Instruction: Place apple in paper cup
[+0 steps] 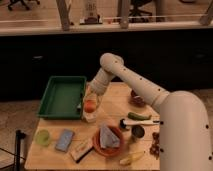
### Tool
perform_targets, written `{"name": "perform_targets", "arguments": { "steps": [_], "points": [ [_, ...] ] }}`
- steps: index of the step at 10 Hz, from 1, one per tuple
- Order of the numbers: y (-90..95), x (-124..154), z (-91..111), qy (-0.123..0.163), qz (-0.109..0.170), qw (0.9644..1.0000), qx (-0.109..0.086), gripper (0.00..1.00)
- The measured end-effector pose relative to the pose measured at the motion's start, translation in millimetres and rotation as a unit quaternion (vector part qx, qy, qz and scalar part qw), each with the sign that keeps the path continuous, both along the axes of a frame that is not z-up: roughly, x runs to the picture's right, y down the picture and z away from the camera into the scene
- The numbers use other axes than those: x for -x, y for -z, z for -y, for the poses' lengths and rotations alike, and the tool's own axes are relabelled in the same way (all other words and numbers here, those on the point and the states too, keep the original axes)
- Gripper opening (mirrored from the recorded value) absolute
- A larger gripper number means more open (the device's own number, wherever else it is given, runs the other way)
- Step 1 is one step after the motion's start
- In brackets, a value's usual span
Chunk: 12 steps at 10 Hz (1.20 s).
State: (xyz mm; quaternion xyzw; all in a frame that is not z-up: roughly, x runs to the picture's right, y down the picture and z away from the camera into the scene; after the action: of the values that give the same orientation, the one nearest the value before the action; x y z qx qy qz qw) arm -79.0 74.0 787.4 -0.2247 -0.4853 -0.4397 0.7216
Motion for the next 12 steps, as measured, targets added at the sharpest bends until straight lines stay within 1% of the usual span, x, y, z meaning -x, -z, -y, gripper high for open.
{"name": "perform_targets", "arguments": {
  "steps": [1, 2, 6, 12],
  "points": [
    [1.7, 0, 0, 0.0, 0.001, 1.0, 0.0, 0.79],
    [2.9, 0, 0, 0.001, 0.001, 1.0, 0.0, 0.8],
    [9.7, 0, -1, 0.005, 0.001, 1.0, 0.001, 0.8],
    [13.2, -1, -2, 0.009, 0.005, 0.9999, 0.001, 0.8]
  ]
}}
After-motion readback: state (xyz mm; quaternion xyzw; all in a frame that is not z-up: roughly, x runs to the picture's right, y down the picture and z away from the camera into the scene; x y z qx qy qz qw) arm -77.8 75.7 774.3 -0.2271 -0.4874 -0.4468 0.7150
